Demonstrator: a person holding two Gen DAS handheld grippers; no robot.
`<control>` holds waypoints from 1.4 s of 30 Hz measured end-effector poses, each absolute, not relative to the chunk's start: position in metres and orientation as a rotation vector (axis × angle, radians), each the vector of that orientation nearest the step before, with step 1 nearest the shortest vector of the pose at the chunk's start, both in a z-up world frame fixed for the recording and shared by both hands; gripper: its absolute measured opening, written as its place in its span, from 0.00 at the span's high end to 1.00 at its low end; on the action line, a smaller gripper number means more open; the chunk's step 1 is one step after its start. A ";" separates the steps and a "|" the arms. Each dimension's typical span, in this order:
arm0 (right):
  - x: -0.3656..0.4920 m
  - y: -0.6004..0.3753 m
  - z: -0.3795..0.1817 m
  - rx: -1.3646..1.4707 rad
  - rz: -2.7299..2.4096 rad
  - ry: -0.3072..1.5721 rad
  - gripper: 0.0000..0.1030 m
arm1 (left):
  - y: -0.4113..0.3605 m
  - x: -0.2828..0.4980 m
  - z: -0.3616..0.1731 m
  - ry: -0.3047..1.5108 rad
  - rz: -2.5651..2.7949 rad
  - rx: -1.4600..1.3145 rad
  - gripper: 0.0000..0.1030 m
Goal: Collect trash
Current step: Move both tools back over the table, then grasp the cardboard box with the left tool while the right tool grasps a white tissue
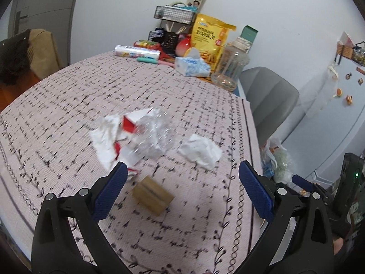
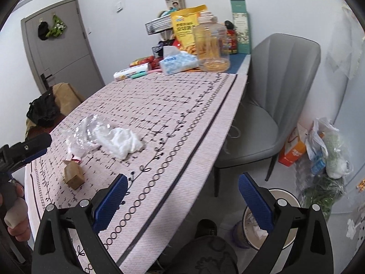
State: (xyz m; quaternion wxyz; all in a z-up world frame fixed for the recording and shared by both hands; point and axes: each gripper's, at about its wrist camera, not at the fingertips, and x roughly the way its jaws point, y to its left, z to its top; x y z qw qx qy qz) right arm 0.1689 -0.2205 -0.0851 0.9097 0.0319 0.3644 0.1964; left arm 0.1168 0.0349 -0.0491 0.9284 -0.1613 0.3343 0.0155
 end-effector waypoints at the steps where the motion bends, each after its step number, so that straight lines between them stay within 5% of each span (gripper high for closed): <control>1: 0.168 -0.219 -0.086 0.066 0.412 0.753 0.08 | 0.038 0.114 -0.053 0.695 0.041 -0.333 0.06; 14: 0.159 -0.205 -0.099 0.056 0.473 0.775 0.08 | 0.064 0.093 -0.087 0.764 0.089 -0.396 0.07; 23: 0.162 -0.207 -0.106 0.072 0.484 0.789 0.08 | 0.047 0.115 -0.109 0.841 0.037 -0.409 0.32; 34: 0.168 -0.218 -0.111 0.102 0.464 0.797 0.08 | 0.027 0.146 -0.116 0.856 0.068 -0.306 0.33; 36: 0.170 -0.218 -0.111 0.102 0.464 0.795 0.08 | 0.025 0.150 -0.116 0.859 0.095 -0.277 0.40; 39: 0.172 -0.214 -0.109 0.097 0.471 0.791 0.08 | 0.025 0.153 -0.116 0.866 0.130 -0.244 0.67; 42: 0.175 -0.206 -0.105 0.083 0.486 0.783 0.08 | 0.027 0.150 -0.113 0.863 0.123 -0.247 0.67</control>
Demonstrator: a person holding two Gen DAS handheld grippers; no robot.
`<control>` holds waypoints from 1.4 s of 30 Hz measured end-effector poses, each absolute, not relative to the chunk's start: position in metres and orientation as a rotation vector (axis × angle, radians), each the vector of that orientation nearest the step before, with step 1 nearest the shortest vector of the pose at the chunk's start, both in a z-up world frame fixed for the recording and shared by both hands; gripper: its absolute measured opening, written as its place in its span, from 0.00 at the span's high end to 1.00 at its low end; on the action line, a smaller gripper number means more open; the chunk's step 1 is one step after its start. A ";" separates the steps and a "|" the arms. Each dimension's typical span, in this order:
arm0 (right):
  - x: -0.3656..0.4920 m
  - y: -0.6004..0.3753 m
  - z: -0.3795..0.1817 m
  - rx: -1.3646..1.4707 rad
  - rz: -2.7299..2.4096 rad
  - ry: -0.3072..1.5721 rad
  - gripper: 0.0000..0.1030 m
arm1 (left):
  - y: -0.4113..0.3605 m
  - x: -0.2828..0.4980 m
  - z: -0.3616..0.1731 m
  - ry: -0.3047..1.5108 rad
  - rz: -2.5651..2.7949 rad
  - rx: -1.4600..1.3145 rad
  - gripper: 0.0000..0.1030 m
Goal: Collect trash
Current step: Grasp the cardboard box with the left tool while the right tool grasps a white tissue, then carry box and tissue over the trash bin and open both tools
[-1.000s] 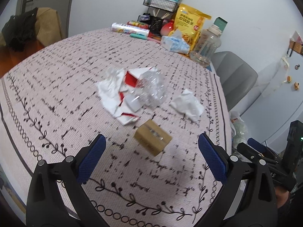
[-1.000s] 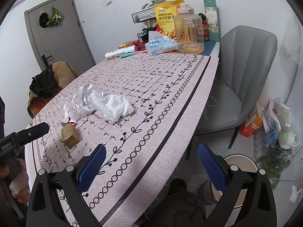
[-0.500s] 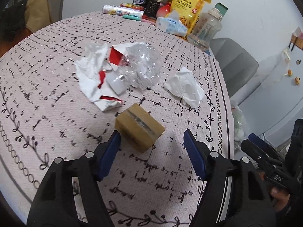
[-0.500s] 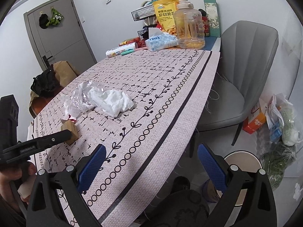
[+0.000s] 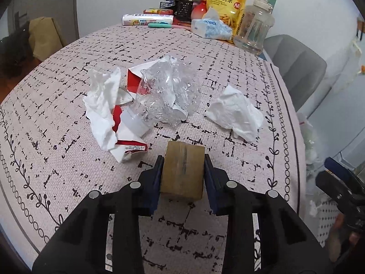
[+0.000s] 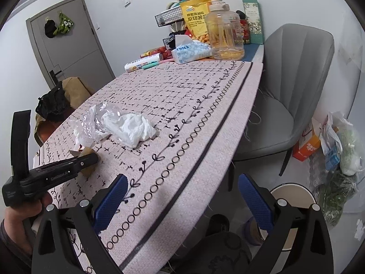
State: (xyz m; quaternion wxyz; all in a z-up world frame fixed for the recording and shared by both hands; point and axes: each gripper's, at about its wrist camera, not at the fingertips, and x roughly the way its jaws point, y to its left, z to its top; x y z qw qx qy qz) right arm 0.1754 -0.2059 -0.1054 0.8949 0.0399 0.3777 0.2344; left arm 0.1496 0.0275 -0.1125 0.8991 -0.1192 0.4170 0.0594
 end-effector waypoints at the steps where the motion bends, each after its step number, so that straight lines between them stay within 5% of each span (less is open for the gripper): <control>1: 0.176 -0.203 -0.104 0.078 0.490 0.780 0.08 | 0.028 0.147 -0.110 0.850 0.124 -0.238 0.67; 29: 0.237 -0.061 -0.101 -0.184 0.611 0.827 0.09 | 0.124 0.087 -0.081 0.678 0.256 -0.425 0.67; 31: 0.239 -0.057 -0.104 -0.200 0.626 0.852 0.40 | 0.125 0.085 -0.082 0.678 0.256 -0.429 0.67; 32: 0.240 -0.056 -0.106 -0.206 0.638 0.884 0.70 | 0.124 0.085 -0.082 0.677 0.255 -0.430 0.67; 33: 0.240 -0.056 -0.106 -0.201 0.649 0.897 0.79 | 0.124 0.084 -0.082 0.677 0.253 -0.430 0.67; 42: 0.214 -0.088 -0.084 -0.125 0.683 0.832 0.87 | 0.102 0.099 -0.070 0.671 0.193 -0.398 0.67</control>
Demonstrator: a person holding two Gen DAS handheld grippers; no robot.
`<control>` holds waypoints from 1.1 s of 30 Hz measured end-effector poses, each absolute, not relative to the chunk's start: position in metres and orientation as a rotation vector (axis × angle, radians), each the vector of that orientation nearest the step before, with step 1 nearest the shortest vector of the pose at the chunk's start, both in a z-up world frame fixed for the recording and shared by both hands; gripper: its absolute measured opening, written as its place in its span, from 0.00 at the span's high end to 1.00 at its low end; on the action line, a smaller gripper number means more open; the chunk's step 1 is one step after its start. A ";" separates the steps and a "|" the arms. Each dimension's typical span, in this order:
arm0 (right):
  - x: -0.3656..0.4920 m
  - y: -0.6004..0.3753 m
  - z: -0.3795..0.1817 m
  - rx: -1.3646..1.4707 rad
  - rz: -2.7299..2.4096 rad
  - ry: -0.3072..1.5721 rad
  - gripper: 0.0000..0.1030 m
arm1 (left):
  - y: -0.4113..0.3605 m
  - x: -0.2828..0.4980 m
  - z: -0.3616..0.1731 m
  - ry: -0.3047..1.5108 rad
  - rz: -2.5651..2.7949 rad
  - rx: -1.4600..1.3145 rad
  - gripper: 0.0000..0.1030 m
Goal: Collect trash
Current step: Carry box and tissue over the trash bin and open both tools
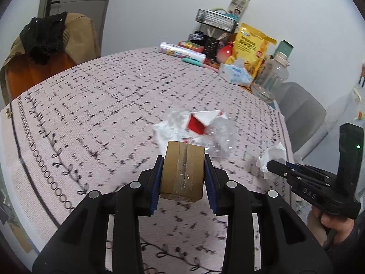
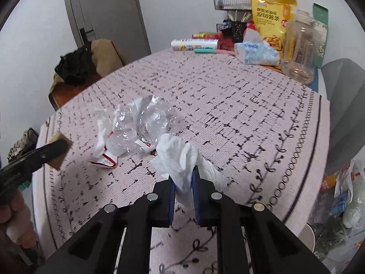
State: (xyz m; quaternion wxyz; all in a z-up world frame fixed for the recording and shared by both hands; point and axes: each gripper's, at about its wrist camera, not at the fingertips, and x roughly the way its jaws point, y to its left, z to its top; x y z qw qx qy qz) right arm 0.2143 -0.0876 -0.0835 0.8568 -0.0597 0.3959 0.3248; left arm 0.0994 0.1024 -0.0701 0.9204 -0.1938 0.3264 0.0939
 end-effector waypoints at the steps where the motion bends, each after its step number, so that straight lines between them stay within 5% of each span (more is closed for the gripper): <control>1: 0.212 -0.094 -0.081 -0.105 0.685 0.833 0.87 | 0.099 0.101 -0.068 0.670 0.184 -0.394 0.67; 33: 0.212 -0.332 -0.100 0.190 0.298 0.803 0.85 | -0.112 0.214 -0.044 0.761 -0.227 -0.174 0.67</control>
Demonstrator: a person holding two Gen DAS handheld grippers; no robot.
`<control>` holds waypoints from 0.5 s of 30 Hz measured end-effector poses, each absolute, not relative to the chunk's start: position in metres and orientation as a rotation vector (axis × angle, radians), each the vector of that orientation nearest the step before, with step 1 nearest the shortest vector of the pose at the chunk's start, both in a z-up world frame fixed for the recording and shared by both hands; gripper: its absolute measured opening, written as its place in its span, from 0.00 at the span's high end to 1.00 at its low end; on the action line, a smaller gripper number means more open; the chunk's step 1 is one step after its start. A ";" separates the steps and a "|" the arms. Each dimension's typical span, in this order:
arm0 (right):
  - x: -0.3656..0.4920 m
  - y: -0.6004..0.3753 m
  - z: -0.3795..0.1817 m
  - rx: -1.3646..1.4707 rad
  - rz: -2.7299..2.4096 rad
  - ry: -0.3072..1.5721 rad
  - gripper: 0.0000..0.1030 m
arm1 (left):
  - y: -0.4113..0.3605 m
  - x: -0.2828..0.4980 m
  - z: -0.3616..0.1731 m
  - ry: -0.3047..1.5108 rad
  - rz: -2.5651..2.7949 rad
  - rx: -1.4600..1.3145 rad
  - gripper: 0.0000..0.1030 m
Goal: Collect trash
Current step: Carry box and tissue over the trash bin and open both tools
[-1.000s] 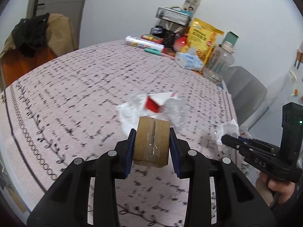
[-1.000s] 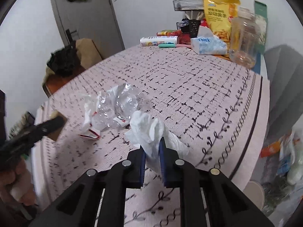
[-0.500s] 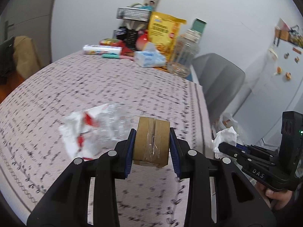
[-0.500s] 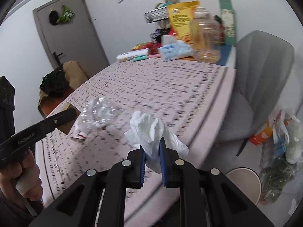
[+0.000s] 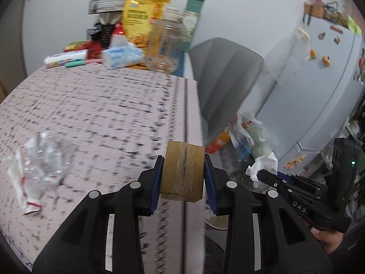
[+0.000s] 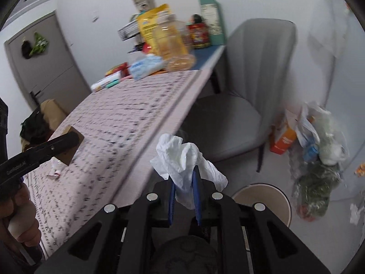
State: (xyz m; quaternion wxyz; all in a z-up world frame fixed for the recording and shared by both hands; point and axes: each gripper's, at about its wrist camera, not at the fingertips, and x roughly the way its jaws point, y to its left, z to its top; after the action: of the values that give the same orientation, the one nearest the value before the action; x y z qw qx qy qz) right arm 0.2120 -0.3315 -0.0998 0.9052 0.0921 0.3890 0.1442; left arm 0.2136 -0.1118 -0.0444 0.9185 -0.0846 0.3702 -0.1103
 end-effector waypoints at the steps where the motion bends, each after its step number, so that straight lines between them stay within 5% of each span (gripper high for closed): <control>1: 0.213 -0.340 -0.104 0.203 0.282 0.808 0.84 | -0.119 0.217 -0.046 0.768 -0.238 -0.166 0.67; 15: 0.223 -0.418 -0.169 0.296 0.141 0.886 0.84 | -0.212 0.253 -0.078 0.873 -0.358 -0.116 0.67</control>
State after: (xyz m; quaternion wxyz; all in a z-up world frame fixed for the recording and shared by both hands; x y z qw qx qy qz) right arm 0.2232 -0.4181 -0.1694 0.8906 0.1423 0.4265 0.0679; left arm 0.2535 -0.2122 -0.0785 0.8891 -0.0559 0.4204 -0.1723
